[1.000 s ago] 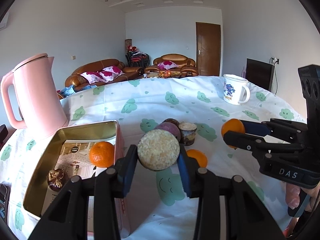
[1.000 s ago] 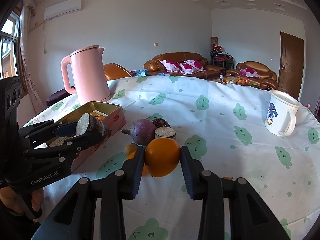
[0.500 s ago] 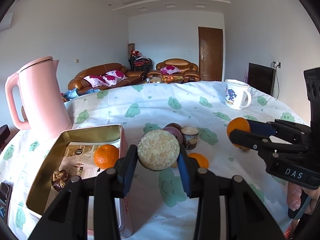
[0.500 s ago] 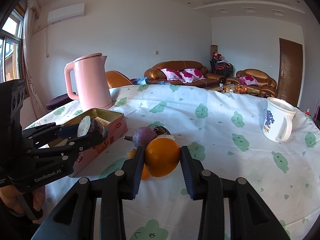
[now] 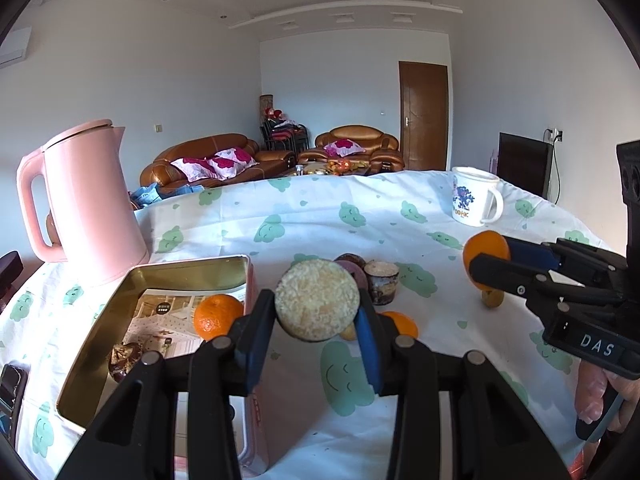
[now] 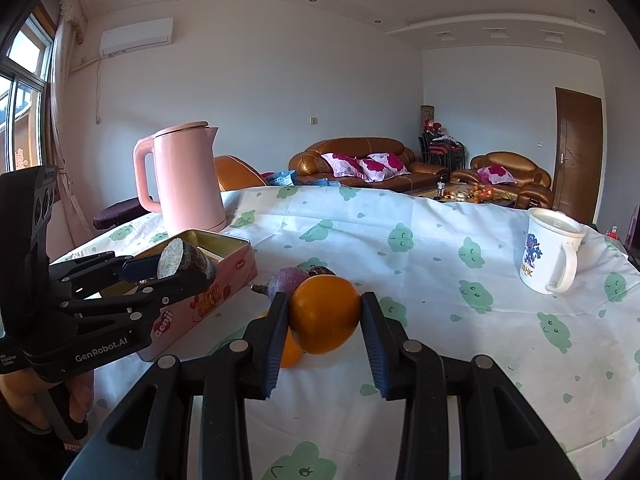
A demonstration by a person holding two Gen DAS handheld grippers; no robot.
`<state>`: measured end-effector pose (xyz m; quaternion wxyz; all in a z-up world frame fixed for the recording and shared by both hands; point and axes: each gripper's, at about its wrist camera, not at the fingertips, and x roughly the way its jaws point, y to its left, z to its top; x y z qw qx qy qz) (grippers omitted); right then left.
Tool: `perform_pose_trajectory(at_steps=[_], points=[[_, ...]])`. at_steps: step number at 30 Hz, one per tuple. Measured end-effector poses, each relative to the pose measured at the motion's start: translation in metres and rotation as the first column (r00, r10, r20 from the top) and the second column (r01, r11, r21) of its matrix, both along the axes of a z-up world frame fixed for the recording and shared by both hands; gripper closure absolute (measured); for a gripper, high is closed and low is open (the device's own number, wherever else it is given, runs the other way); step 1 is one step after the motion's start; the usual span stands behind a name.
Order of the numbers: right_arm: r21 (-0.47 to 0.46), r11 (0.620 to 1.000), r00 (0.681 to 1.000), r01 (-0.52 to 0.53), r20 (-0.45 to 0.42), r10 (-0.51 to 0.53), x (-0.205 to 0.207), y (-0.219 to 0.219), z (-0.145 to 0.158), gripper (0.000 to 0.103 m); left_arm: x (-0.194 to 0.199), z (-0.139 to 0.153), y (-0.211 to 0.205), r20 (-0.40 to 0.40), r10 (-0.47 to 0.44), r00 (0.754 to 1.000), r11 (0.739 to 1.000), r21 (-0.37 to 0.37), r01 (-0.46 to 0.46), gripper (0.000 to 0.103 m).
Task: Organize fruits
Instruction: 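Lift the round cake with the left tool while the right tool lifts the orange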
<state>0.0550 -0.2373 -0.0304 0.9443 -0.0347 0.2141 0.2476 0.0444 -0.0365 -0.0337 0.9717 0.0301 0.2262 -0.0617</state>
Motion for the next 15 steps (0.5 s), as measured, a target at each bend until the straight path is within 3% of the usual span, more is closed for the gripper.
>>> perform_pose_trajectory(at_steps=[15], points=[[0.014,1.0,0.999,0.007,0.051,-0.008,-0.0082,-0.0042,0.0032,0.065,-0.0079,0.0033,-0.0012,0.045,0.007,0.999,1.0,0.009,-0.007,0.062]])
